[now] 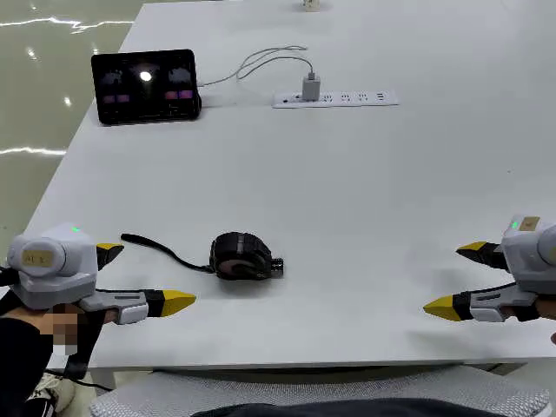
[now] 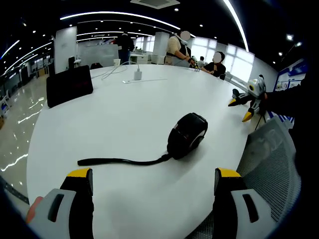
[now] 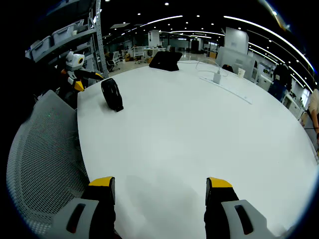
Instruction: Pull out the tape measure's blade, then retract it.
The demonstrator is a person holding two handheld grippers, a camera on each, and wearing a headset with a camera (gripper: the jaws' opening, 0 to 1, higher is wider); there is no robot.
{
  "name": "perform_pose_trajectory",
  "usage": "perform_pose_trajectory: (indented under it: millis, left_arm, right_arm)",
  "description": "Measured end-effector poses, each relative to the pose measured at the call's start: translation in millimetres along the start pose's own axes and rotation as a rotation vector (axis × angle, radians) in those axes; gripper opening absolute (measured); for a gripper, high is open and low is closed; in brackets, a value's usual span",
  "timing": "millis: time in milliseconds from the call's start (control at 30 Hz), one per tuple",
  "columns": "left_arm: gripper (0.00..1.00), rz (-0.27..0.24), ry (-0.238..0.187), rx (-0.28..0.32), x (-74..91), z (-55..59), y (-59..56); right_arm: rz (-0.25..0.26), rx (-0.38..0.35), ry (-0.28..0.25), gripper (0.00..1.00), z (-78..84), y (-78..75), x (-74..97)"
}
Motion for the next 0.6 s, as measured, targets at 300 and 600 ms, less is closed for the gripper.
perform_pose_trajectory:
  millis: [300, 600]
  left_arm:
    - [0.99, 0.009, 0.023, 0.003, 11.0, 8.1, 8.5]
    - [0.99, 0.025, 0.047, -0.032, 12.3, 13.3, 5.0]
  right_arm:
    - [0.029, -0.04, -0.062, 0.88, 3.6, -10.9, 21.6]
    - [0.027, -0.042, -0.079, 0.99, 11.3, -8.3, 29.4]
Point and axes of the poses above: the centre of the closed fingertips' face, and the gripper's own axes: x roughly backward along the fingers, y roughly to its left, z roughly out of its underside, the point moved 1 cm from there along x, roughly backward along the fingers, and after that the axes turned 2 degrees about -z, right-handed, at the moved point
